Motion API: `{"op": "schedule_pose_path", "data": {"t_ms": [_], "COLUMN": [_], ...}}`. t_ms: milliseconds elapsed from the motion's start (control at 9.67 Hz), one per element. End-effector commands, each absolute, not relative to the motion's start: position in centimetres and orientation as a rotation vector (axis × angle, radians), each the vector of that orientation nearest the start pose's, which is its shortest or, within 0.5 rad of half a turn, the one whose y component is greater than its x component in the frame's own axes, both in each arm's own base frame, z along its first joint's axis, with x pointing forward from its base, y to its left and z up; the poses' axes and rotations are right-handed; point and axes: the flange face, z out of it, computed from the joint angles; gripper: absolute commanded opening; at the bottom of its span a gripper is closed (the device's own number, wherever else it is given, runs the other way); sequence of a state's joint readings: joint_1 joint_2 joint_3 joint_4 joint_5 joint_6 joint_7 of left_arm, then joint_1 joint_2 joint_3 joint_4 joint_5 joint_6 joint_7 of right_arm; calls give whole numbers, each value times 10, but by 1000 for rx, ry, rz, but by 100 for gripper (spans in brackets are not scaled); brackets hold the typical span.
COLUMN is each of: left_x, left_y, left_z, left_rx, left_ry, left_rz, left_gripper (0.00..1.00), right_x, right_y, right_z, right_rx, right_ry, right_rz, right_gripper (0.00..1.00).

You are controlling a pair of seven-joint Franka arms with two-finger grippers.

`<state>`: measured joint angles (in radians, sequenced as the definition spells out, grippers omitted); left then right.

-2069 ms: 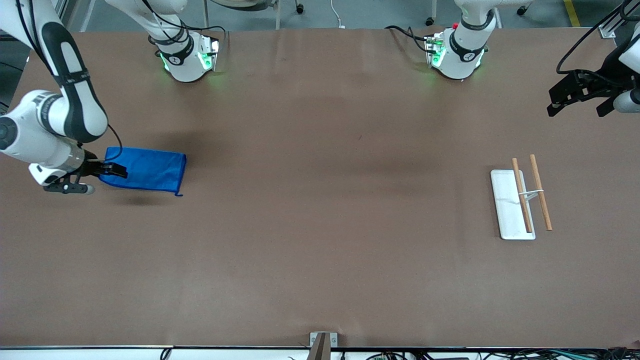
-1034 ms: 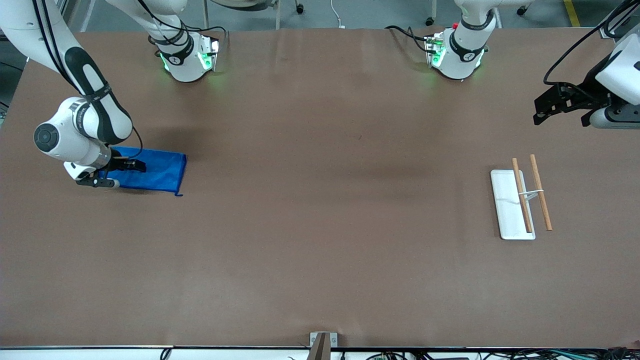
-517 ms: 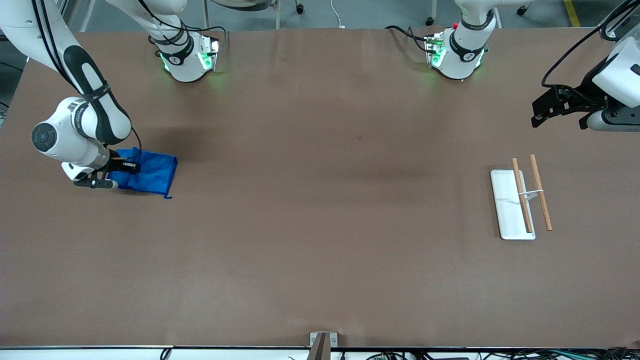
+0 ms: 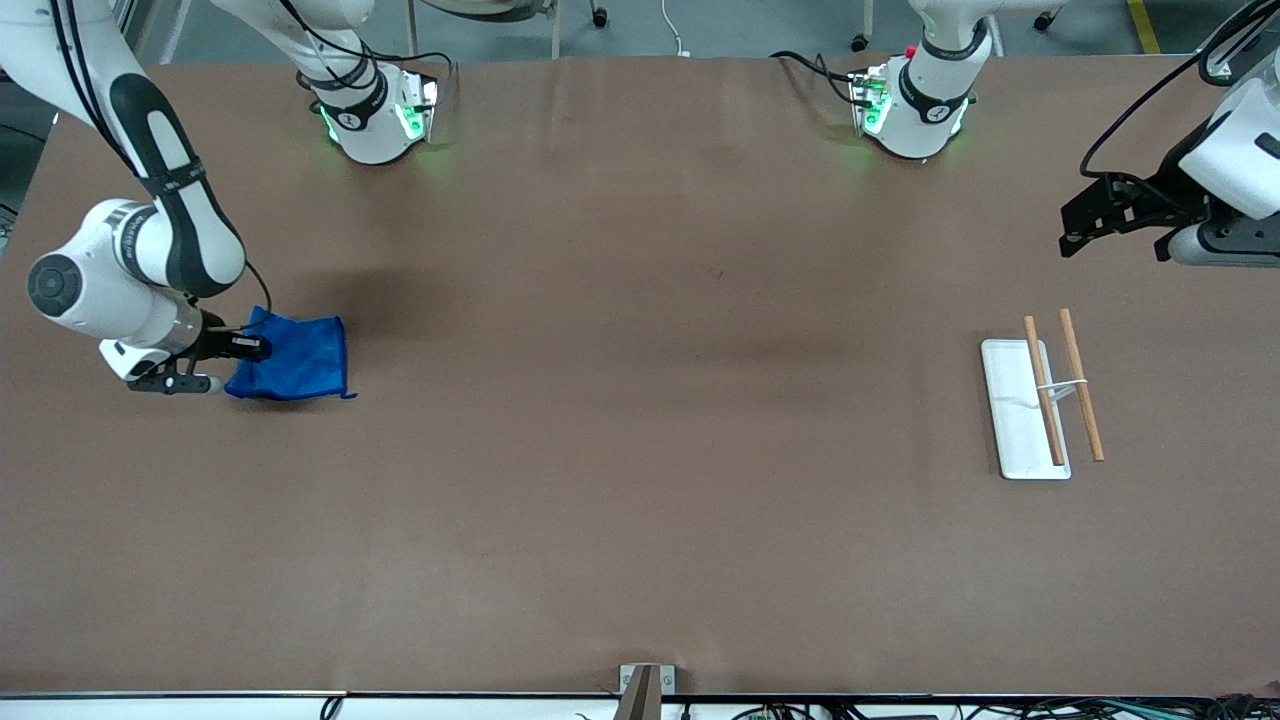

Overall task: Right arm passes towel to left arm to hang
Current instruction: 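Grasp the towel edge with the right gripper and lift it, then carry the towel toward center while the left gripper reaches toward it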

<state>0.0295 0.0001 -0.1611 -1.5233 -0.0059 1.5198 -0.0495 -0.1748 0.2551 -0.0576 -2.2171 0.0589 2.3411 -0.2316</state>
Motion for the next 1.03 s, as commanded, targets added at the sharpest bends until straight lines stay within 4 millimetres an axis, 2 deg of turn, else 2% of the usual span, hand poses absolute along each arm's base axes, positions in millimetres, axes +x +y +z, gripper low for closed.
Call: {"op": "schedule_pose_path", "data": {"t_ms": [0,207,414,621,724,828,931], "left_x": [557,559,561,571,580,588,598], "left_y": [-103,-145,-181,-204,-213,-222,-228], "left_z": [607,587,564,548,537,522,507], "left_rx": [-3150,-3144,-3262,-3478,-3597,-3697,-3777], "left_ry": [232,342,410,434,516,621,665], "left_rz": [87,126,223,270,285,295,272], "left_gripper": [100,100,100,100,100,100,100], "right_x": [545,567,571,576,581,587,593], "right_y": [-104,-85,-55,-6,25,65,91], "right_z": [316,374,414,442,458,482,503], "right_rx": [-3004,-2928,-2797,-2680,-2631,-2571,-2515], "right_ry": [80,56,69,106,120,135,179], "right_rz": [190,213,149,90,77,57,38], "right_gripper": [0,0,0,0,0,0,0]}}
